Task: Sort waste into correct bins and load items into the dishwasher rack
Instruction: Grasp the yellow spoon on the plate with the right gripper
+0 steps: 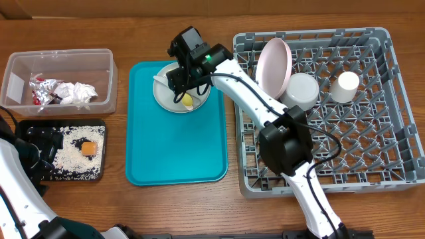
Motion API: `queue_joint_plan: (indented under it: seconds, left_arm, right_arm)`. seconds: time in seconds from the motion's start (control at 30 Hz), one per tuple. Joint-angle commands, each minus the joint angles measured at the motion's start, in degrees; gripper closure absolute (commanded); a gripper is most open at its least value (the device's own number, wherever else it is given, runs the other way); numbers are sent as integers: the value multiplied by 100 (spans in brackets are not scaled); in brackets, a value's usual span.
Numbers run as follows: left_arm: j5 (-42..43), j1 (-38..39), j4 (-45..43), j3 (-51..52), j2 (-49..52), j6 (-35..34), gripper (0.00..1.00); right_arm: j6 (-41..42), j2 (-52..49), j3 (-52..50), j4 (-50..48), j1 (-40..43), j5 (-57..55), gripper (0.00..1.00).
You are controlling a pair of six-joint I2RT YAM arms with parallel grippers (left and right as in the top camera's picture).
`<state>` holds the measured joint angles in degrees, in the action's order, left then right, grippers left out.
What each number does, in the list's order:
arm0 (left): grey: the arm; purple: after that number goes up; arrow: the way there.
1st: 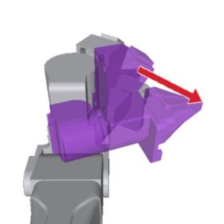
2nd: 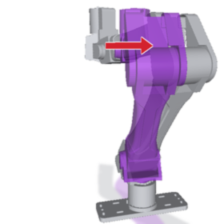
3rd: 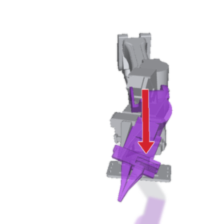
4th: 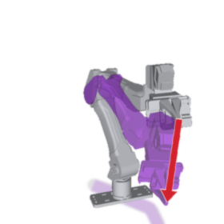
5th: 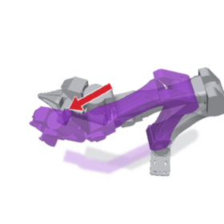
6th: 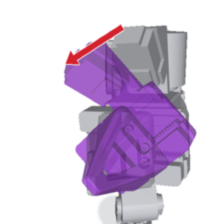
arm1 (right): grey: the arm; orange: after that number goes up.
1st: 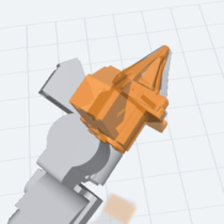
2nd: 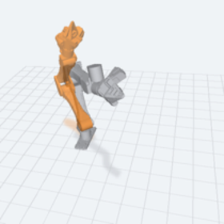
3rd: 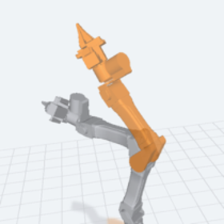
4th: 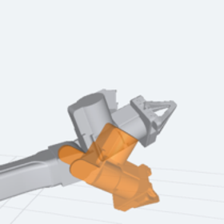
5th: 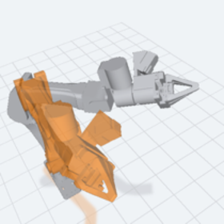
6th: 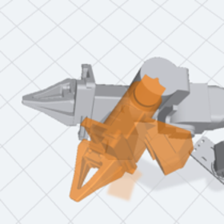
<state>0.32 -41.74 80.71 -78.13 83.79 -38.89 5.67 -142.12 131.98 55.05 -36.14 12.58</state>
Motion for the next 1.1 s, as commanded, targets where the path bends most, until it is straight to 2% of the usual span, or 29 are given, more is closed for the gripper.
queue_joint_plan:
  seconds: [0.0,0.1,0.23,0.4,0.57,0.77,0.9,1.07]
  left_arm:
    - [-74,-24,-2,20,-66,-52,0]
    - [-76,-24,-2,20,-66,-52,0]
    - [-76,-24,-4,20,-66,-52,0]
    - [-74,-24,-2,20,-66,-52,0]
    - [-76,-24,-2,20,-66,-52,0]
    - [-74,-24,-2,20,-66,-52,0]
    - [-76,-24,-2,20,-66,-52,0]
    - [-76,-24,-4,20,-66,-52,0]
  right_arm:
    - [55,-315,33,-81,-7,-57,30]
    - [55,-409,33,-94,-7,-57,31]
    - [55,-422,33,-81,-9,-57,38]
    - [81,-562,28,-72,-20,-52,40]
    - [184,-651,28,-61,-17,-55,51]
    - [184,-651,28,-72,-17,-55,59]
    - [184,-651,28,-79,-17,-55,72]
    - [188,-649,39,-79,-17,-52,80]
